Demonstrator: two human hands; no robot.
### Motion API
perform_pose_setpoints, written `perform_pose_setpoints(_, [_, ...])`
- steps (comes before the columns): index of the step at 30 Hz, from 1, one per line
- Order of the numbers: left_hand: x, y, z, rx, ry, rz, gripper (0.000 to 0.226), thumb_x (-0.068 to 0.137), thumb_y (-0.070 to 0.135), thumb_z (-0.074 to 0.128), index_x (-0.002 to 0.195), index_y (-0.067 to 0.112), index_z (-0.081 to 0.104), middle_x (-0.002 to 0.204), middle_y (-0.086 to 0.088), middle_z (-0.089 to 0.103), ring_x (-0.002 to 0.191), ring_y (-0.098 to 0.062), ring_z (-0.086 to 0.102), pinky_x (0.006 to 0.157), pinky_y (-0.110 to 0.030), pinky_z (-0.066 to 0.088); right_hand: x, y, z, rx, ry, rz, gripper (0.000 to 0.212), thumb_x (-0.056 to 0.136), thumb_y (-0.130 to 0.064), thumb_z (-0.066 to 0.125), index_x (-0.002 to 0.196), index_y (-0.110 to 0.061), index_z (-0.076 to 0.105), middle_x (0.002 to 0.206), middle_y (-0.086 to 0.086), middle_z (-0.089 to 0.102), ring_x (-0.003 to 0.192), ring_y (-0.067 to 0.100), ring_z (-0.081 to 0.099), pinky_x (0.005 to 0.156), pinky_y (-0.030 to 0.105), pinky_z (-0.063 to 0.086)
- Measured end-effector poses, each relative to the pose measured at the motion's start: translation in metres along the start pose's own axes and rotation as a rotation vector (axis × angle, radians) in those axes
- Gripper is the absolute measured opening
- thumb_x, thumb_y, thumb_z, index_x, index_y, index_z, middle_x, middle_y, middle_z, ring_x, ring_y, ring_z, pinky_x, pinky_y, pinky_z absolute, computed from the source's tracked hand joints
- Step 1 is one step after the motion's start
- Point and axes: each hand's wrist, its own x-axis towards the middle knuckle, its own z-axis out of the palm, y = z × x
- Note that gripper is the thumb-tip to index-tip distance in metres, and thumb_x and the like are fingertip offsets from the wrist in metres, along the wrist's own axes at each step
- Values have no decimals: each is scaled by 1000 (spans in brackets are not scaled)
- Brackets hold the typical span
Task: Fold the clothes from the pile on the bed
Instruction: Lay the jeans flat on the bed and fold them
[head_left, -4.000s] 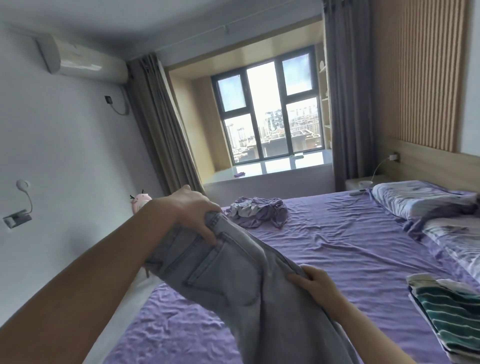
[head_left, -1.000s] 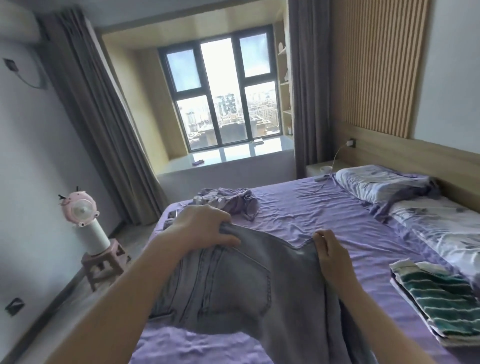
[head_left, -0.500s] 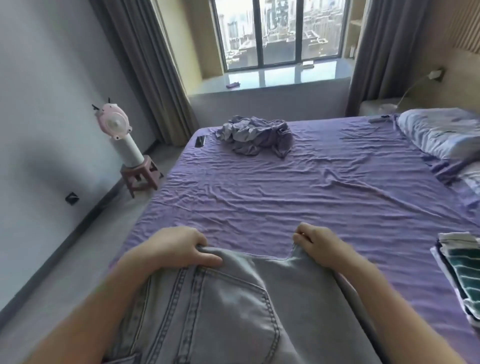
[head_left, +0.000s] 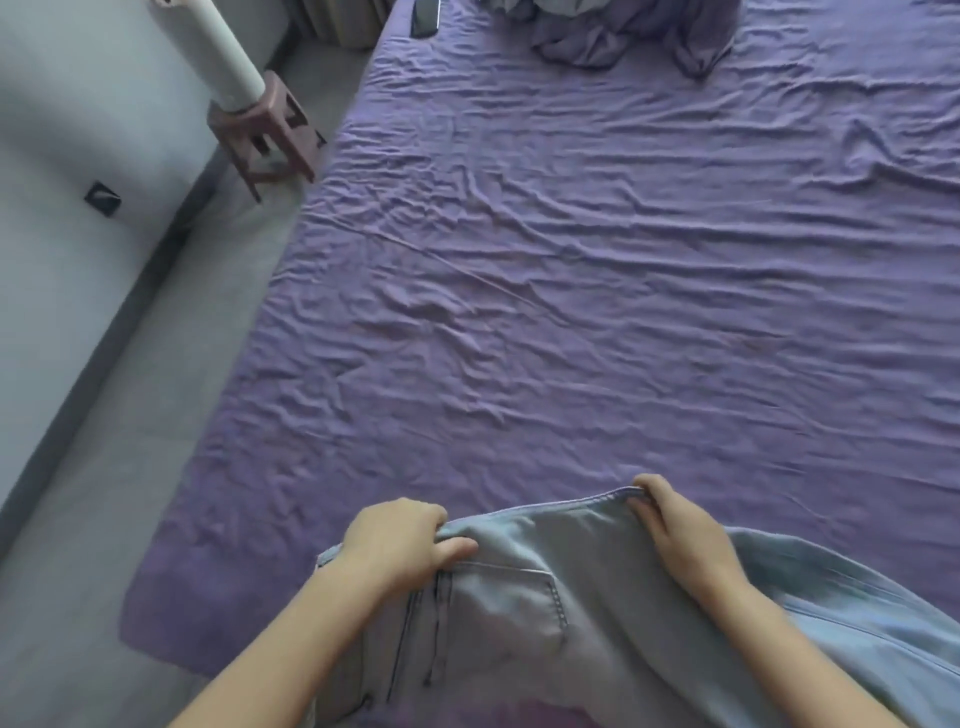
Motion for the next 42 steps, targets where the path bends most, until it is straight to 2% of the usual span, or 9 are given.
perform_pose_setpoints(6, [80,-75,-42,75,-125,-94,48,75,73,51,67,25,49,83,9,61,89,-15,59,63,-29,36,84,-40,24,-132,-90,-142,24,94,-45,43,116,-34,45,106,-7,64,99,21,60,70,30,37])
perform_pose_setpoints(9, [129,-75,-25,293,33,-128,46,88,57,46,127,32,47,139,-5,46,133,-26,35,106,-48,25,127,-53,59,-174,-38,-124,33,95,-40,45,126,-28,47,113,-2,59,104,25,56,78,34,40])
perform_pose_setpoints(12, [154,-35,23,172,272,-26,59,94,50,42,147,30,26,155,-7,24,144,-29,14,113,-57,9,145,-52,81,-251,1,-86,47,93,-30,55,136,-16,44,120,7,56,109,31,52,90,39,39])
perform_pose_setpoints(16, [152,23,84,-11,393,246,57,88,54,39,137,27,48,147,-10,41,137,-35,34,107,-64,23,121,-34,80,-240,213,-249,43,75,-12,78,114,-4,64,109,12,64,96,35,62,82,45,48])
perform_pose_setpoints(22, [155,30,114,-31,312,248,66,85,61,33,140,25,43,149,-8,37,140,-31,23,107,-61,14,61,30,42,-397,197,-132,43,59,-2,86,99,-5,68,91,7,69,78,32,66,69,42,51])
perform_pose_setpoints(26, [166,48,86,-176,448,253,48,85,46,57,120,14,64,125,-16,61,116,-34,57,103,-60,35,42,57,20,-413,169,-60,38,60,-7,87,93,-6,69,85,6,69,73,32,66,64,43,52])
perform_pose_setpoints(31, [208,84,28,-252,355,377,31,86,21,62,116,26,65,122,-5,57,102,-28,57,89,-35,39,37,76,1,-442,91,-32,31,70,-22,82,97,-14,68,83,0,68,76,26,66,72,40,45])
perform_pose_setpoints(37, [241,89,15,-146,397,211,17,93,29,54,102,28,68,107,-3,59,100,-25,56,82,-32,27,40,113,-22,-513,64,-11,26,65,-22,84,76,-15,61,69,0,63,68,25,63,63,35,37])
perform_pose_setpoints(42, [222,123,32,-156,566,129,19,80,10,68,98,11,69,113,-17,59,107,-38,51,93,-45,35,17,143,-33,-540,99,17,50,59,-23,86,103,-11,66,88,5,66,80,30,63,77,42,48])
